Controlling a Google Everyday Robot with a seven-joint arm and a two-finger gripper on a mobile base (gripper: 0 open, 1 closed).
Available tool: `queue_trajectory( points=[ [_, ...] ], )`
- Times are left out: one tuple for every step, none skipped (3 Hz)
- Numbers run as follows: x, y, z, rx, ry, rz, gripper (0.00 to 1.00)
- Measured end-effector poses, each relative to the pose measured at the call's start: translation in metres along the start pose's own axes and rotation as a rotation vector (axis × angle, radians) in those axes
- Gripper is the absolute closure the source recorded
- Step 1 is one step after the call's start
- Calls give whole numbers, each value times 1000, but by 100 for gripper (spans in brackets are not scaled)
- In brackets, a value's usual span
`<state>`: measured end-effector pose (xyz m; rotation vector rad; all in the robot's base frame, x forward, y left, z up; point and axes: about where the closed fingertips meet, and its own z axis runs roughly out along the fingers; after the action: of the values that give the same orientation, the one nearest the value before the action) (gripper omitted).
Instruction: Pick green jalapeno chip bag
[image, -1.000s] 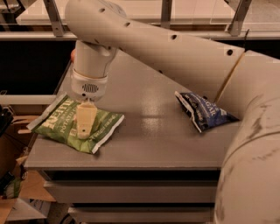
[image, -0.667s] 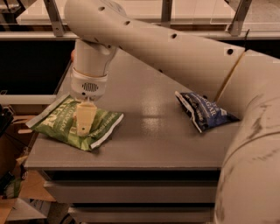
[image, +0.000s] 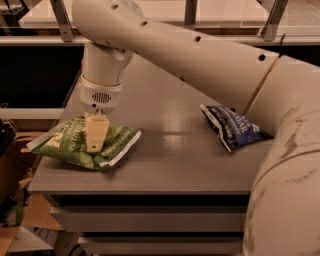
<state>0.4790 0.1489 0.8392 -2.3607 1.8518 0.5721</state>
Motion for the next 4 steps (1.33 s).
queue_trajectory(
  points=[
    [0,0,0,0,0,0,100],
    [-4,16,-50,113,24,10,100],
    [-9,32,-106,239,44,13,100],
    [-14,40,-141,311,52,13,100]
  ],
)
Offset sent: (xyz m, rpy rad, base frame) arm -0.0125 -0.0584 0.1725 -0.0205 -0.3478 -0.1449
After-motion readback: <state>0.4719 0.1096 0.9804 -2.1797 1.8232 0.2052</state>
